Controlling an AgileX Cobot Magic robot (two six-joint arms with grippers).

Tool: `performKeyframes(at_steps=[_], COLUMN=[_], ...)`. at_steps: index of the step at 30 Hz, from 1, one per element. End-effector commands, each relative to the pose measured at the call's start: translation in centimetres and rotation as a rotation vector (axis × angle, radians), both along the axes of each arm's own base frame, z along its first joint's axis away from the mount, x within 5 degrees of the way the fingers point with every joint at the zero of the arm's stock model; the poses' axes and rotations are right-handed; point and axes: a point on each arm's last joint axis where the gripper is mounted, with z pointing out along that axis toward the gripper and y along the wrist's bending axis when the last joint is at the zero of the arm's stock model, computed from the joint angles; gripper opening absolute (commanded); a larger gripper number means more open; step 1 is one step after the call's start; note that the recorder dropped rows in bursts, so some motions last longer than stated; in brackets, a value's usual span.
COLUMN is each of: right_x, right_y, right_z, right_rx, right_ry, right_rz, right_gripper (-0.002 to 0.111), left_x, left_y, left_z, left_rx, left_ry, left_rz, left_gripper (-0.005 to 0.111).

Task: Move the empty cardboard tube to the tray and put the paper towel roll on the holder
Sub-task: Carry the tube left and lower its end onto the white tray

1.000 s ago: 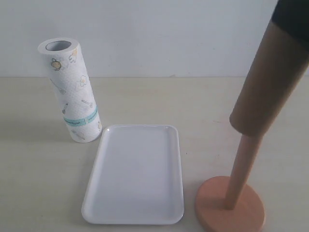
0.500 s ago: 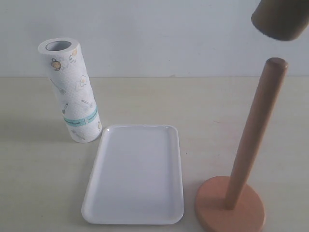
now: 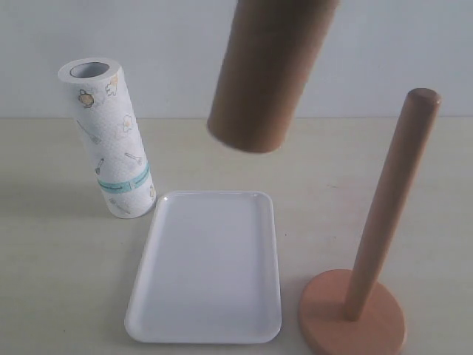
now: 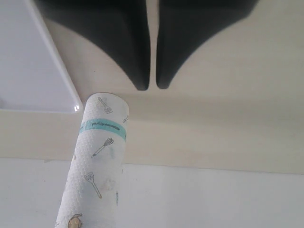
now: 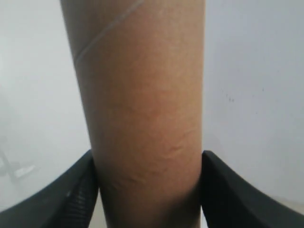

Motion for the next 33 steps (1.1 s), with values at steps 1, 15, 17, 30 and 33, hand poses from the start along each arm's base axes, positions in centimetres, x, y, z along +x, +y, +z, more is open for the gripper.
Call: performKeyframes(at_steps=[1, 15, 17, 30, 33], right_x=[1.6, 4.9, 5.2, 6.8, 8.0], right_y=[2.6, 6.7, 7.1, 6.8, 6.2], right_z=[-1.5, -6.6, -7.1, -5.8, -5.2], right_rx=[-0.046, -0.158, -0.159, -0.204, -0.266], right_ry=[0.128, 0.401, 0.426, 0.483, 0.548], right_rz=[0.028, 0.016, 0.013, -0.034, -0.072], right_gripper=[0.0, 0.0, 0.0, 0.0, 0.0], left_x=[0.0, 0.0, 0.0, 0.0, 0.0], left_y=[0.0, 0.0, 0.0, 0.0, 0.0], left_z=[0.0, 0.0, 0.0, 0.0, 0.0], left_rx=[-0.004, -0.004, -0.004, -0.004, -0.004], left_ry=[-0.012, -0.012, -0.012, -0.012, -0.012], left_rz=[-0.004, -0.004, -0.004, -0.004, -0.004], left_gripper=[0.004, 0.004, 0.004, 0.004, 0.004])
